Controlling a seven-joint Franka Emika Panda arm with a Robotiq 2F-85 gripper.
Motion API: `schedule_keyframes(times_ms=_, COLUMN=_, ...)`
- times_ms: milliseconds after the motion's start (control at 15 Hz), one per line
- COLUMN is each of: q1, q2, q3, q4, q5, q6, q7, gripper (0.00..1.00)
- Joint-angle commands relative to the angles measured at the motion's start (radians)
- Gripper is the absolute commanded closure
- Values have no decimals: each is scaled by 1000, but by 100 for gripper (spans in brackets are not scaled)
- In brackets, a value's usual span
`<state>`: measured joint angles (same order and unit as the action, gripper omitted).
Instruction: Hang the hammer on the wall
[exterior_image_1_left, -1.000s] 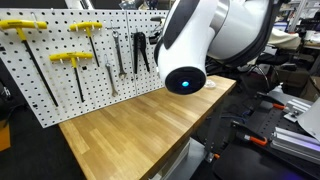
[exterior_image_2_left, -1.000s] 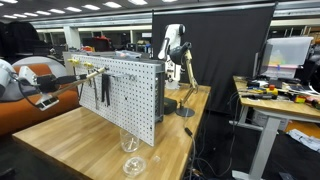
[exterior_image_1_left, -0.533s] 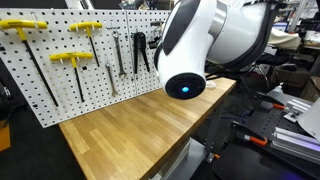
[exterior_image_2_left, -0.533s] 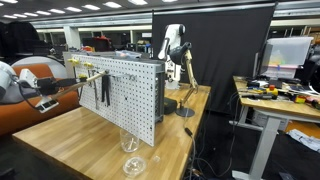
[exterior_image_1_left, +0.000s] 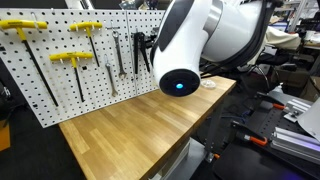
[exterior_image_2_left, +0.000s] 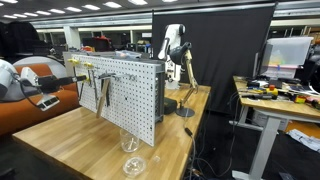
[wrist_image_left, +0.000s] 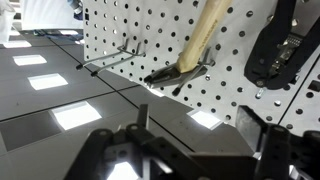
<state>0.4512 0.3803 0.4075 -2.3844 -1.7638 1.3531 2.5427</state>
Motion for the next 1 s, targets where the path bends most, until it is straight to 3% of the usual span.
schedule_keyframes(times_ms=0, q1=-13, q2=4, q3=7, q4=7, q5=-10, q6=-6, q7=3, gripper=0)
schedule_keyframes(times_ms=533, q1=-21, q2=-29, q3=21, q4=-13, q5=67, q6=11, q7=21, gripper=0)
schedule_keyframes(times_ms=867, q1=-37, q2=-101, q3=55, q4=-47, q5=265, q6=91, q7=47, gripper=0)
schedule_keyframes(times_ms=933, q1=-7, q2=-33, q3=26, q4=-13, q5=203, q6=22, q7=34, gripper=0)
